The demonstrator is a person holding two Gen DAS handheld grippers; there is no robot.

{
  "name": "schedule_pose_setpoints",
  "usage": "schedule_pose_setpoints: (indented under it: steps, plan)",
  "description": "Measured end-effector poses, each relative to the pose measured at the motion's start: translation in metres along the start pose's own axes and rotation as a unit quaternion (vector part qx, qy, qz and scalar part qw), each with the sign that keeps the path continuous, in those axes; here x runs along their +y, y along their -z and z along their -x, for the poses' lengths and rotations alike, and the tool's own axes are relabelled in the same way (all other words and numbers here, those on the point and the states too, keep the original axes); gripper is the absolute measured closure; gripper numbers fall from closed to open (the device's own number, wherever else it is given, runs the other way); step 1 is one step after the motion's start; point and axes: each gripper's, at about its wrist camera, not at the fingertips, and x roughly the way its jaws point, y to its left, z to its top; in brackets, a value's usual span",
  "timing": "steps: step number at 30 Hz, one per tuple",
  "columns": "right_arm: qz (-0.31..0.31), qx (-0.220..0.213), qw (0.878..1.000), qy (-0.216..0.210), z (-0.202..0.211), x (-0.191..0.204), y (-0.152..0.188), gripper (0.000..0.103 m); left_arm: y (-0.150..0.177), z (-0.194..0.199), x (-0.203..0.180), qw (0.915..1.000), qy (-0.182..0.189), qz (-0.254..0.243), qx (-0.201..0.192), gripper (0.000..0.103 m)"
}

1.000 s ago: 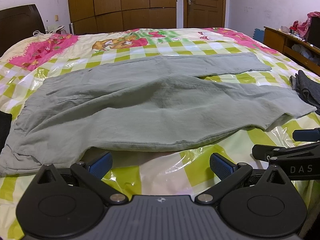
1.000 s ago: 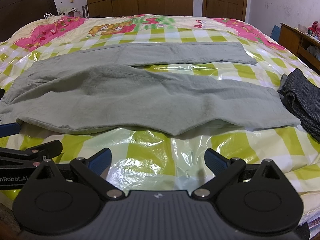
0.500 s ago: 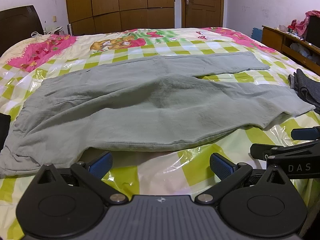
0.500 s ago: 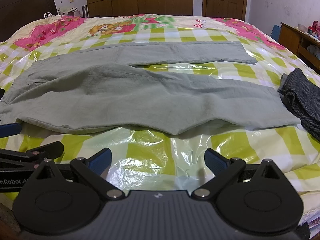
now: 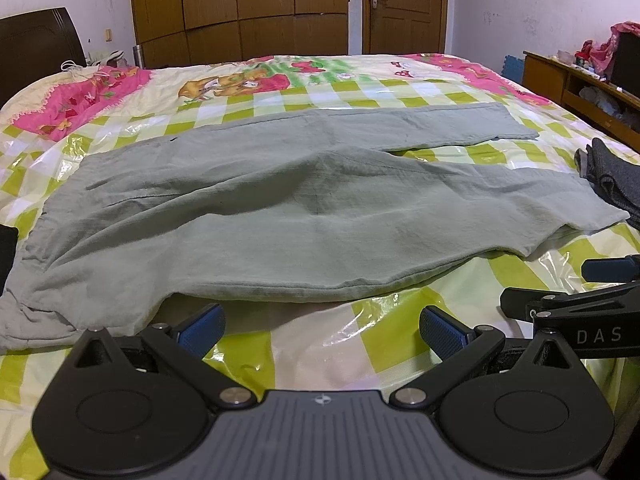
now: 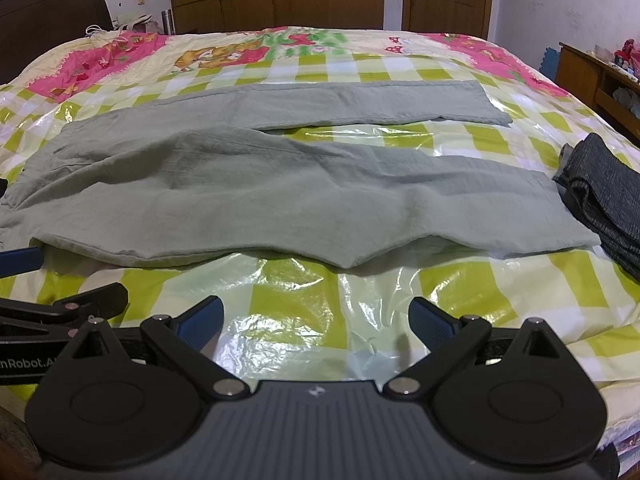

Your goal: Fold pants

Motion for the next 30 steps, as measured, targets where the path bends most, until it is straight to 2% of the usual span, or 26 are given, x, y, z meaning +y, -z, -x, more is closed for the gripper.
schedule_pose_setpoints:
  steps: [20,25,30]
  plan:
    - [-0.010,0.006,1.000,0.000,0.000,-0.003,-0.002,0.005,-0.003,0.001,-0.005,0.9999,0.004,-0.009,-0.013,0.000]
    - [-0.028,-0.011,1.000,-0.002,0.007,-0.015,-0.011,0.005,-0.011,0.006,-0.014,0.9988,0.012,-0.032,-0.034,0.000]
    - [-0.077,-0.011,0.997,0.012,0.007,-0.046,-0.023,0.005,-0.028,0.000,-0.031,0.9968,0.037,-0.054,-0.046,0.000]
